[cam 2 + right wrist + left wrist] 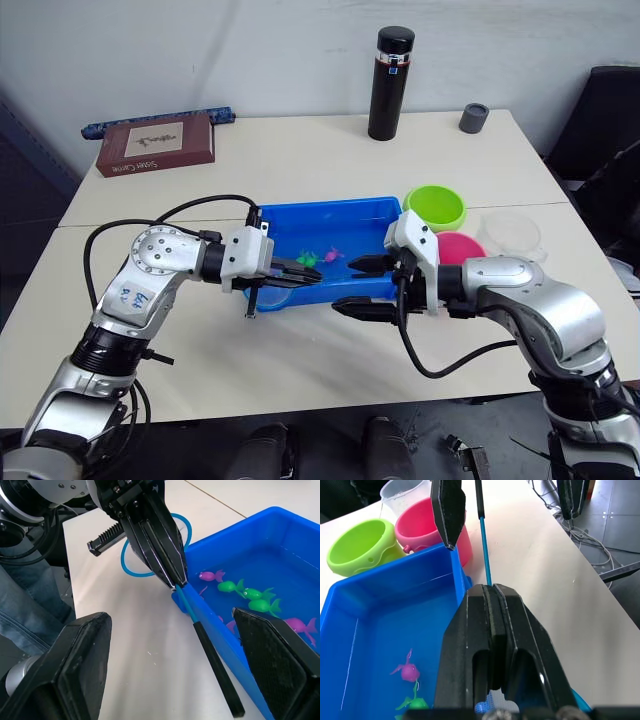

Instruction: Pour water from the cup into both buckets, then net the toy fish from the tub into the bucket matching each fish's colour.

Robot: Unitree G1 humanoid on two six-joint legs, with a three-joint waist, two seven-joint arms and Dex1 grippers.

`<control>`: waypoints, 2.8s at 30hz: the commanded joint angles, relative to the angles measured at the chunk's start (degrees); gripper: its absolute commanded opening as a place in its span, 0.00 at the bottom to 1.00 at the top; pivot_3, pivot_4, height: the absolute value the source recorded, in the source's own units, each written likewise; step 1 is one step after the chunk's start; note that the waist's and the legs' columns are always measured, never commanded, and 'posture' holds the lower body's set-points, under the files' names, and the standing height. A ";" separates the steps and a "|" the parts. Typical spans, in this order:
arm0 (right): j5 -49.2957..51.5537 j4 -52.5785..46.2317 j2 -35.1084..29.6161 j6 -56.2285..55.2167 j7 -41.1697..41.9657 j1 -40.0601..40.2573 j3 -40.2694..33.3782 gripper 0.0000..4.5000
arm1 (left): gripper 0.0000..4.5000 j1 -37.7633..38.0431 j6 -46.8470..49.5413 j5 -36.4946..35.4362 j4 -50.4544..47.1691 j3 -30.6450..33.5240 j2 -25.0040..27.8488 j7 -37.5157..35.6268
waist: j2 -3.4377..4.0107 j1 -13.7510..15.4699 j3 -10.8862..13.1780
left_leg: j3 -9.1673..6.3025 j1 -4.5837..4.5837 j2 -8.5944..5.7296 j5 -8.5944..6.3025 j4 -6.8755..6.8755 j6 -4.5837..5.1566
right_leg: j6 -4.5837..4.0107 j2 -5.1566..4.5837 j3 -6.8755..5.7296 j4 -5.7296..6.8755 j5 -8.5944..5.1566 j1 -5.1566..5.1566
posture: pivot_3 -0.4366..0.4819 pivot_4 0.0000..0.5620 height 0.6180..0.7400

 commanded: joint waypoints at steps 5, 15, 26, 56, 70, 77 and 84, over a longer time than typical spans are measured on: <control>-1.65 -2.57 -1.74 -3.76 0.36 1.21 -1.59 0.92 | 0.01 -0.41 -0.39 -0.82 -0.53 1.39 0.63 -0.66 | 0.00 0.00 0.00 | 0.00 0.00 0.00 0.00 0.00 0.00 | 0.00 0.01 0.00 -0.01 0.00 0.00 | 0.48 0.27 1.00; -4.20 -2.88 -2.60 -8.80 0.34 1.42 -2.20 0.92 | 0.01 0.09 -0.16 -1.32 -0.36 1.41 0.31 -1.20 | 0.00 0.00 0.00 | 0.00 0.00 0.00 0.00 0.02 0.00 | 0.00 0.02 0.00 -0.01 0.00 0.01 | 0.48 0.27 1.00; -5.01 -3.25 -3.30 -10.33 1.71 2.96 -1.47 0.92 | 0.01 0.18 -1.08 -1.12 0.32 1.43 0.10 -1.28 | 0.00 0.01 0.00 | -0.02 0.00 0.00 0.00 0.03 0.00 | 0.00 0.02 0.00 0.00 0.00 0.03 | 0.48 0.27 1.00; -6.37 -4.26 -2.69 -11.10 2.69 2.90 -0.33 0.10 | 0.00 -2.61 -0.82 -1.10 1.22 1.35 -0.87 -1.49 | 0.00 0.01 0.00 | -0.04 0.01 0.00 0.00 0.07 0.00 | 0.00 0.04 0.00 0.01 0.00 0.05 | 0.48 0.27 1.00; -6.80 -4.01 -2.32 -11.23 2.67 1.77 -0.11 0.10 | 0.00 -2.54 -0.41 -0.99 0.56 1.09 -1.37 -1.45 | 0.00 0.01 0.00 | -0.05 0.01 0.00 0.00 0.07 0.00 | 0.00 0.04 0.00 0.02 0.00 0.06 | 0.48 0.27 1.00; -6.77 -4.08 -2.32 -11.26 2.76 1.42 -0.11 0.10 | 0.00 -2.59 -0.55 -0.93 0.71 1.04 -1.49 -1.46 | 0.00 0.01 0.00 | -0.05 0.01 0.00 0.00 0.07 0.00 | 0.00 0.04 0.00 0.02 0.00 0.06 | 0.48 0.27 1.00; -7.01 -4.31 -2.23 -11.48 2.63 1.18 0.12 0.48 | 0.00 -2.58 -0.63 -0.88 0.68 1.06 -1.51 -1.41 | 0.00 0.00 0.00 | -0.05 0.01 0.00 0.00 0.07 0.00 | 0.00 0.05 0.00 0.03 0.00 0.06 | 0.48 0.27 1.00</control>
